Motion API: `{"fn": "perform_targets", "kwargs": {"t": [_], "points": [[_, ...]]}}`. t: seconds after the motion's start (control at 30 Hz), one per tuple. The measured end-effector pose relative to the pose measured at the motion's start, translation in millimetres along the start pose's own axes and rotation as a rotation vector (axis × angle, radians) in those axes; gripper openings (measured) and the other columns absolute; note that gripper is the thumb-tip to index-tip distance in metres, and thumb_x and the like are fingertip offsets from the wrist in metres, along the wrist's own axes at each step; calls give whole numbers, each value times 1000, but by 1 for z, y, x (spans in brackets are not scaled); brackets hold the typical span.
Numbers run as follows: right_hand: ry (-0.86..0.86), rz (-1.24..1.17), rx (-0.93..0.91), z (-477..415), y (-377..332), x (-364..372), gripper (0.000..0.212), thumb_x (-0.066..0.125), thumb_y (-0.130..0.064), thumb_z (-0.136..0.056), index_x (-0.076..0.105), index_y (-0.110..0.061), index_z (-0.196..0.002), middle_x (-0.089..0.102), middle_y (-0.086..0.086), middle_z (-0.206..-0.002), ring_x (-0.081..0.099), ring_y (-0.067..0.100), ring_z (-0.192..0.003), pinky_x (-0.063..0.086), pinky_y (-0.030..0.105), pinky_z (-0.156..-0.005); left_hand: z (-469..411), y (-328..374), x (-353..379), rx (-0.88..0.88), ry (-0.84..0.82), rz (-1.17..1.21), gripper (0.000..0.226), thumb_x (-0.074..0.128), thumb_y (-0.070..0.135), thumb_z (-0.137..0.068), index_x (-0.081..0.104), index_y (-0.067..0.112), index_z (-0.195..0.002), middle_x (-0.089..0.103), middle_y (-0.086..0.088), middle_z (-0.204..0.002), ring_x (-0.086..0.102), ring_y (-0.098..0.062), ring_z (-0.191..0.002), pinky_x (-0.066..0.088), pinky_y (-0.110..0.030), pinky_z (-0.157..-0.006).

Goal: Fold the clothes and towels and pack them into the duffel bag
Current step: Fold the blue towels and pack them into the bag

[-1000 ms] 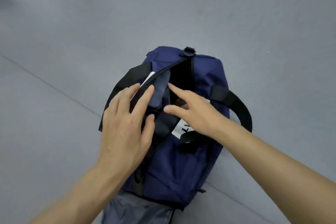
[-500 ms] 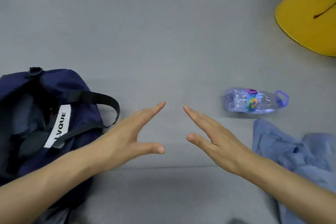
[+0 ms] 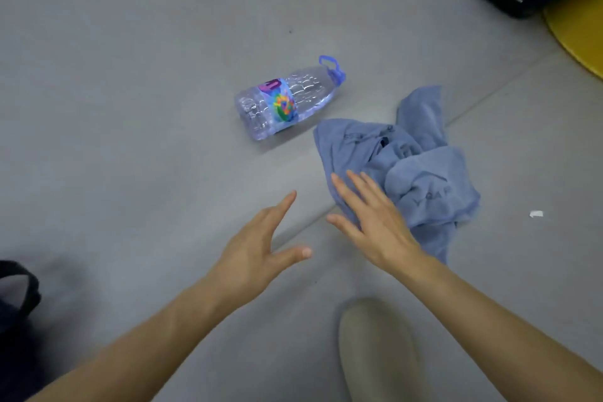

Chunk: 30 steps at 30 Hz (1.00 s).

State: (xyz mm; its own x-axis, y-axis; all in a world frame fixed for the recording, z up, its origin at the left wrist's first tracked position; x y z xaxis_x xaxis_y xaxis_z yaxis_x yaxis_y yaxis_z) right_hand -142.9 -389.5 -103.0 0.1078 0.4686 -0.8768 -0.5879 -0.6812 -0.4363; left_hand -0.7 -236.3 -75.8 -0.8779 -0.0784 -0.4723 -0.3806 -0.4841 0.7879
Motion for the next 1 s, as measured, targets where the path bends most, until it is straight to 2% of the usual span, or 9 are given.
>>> {"fn": "perform_targets", "kwargs": {"t": [0.07,0.23,0.4,0.5,0.63,0.7,0.8,0.9,1.0], "points": [[45,46,42,0,22,-5,72,24,-70,-95,17,-37,-158,16,2,-167,8,23,-154,17,39,-123,-23,7,24,-3,-8,12,85,70,56,-85,10,63,-145,34,25,-147,38,-3,-140,32,-29,-116],[56,52,26,-4,46,-13,63,43,-54,-100,29,-31,-157,18,5,-166,23,25,-151,40,47,-113,-66,25,71,46,-70,-77,87,69,43,-91,14,40,-158,37,9,-155,35,-9,-142,24,-11,-102],[417,99,-21,12,64,-73,44,53,-32,-99,55,-19,-142,49,10,-149,53,30,-117,45,41,-99,-89,39,97,98,-42,-106,81,71,34,-92,23,37,-157,46,5,-150,45,-10,-134,25,-4,-96],[431,228,116,21,103,-86,50,63,-29,-95,54,-20,-143,51,13,-145,52,36,-111,45,47,-97,-101,54,114,120,-61,-118,75,68,29,-95,24,40,-155,48,5,-148,50,-13,-130,33,-14,-102],[360,114,321,32,150,-86,63,68,-29,-92,44,-23,-150,41,13,-152,44,38,-127,44,49,-103,-112,72,130,104,-55,-130,71,63,28,-98,25,40,-157,46,5,-147,50,-14,-128,44,-34,-106],[350,47,394,38,176,-83,68,68,-32,-92,37,-24,-153,36,13,-154,44,37,-130,44,49,-104,-112,76,131,101,-43,-131,68,62,28,-99,28,38,-157,45,5,-147,47,-13,-131,44,-31,-106],[246,-131,586,42,229,-69,73,64,-40,-94,29,-22,-156,39,12,-152,49,34,-129,47,46,-100,-106,74,127,91,-14,-154,64,61,28,-100,30,39,-154,46,12,-141,50,-3,-112,36,-9,-93],[208,-157,628,40,259,-67,51,62,-38,-95,51,-20,-141,58,13,-131,58,34,-115,47,39,-88,-99,69,118,63,31,-144,61,62,24,-98,36,40,-151,49,18,-131,46,5,-102,30,3,-85],[282,-168,648,36,253,-88,20,62,-31,-94,66,-17,-109,68,8,-103,63,31,-95,37,30,-73,-93,74,107,66,58,-171,57,63,21,-98,42,38,-148,54,14,-135,53,-1,-113,36,-12,-97]]}}
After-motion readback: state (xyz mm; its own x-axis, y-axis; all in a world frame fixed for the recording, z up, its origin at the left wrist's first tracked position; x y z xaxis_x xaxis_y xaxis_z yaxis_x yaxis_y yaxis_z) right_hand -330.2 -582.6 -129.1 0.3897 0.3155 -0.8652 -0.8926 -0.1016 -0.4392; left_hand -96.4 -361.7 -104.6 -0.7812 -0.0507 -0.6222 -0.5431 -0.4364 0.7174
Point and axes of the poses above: each hand's wrist, its own z-axis away from the middle knuckle, its own x-axis out of the palm, y = z × x, the point moved 7 cm from there along -z, towards the middle knuckle
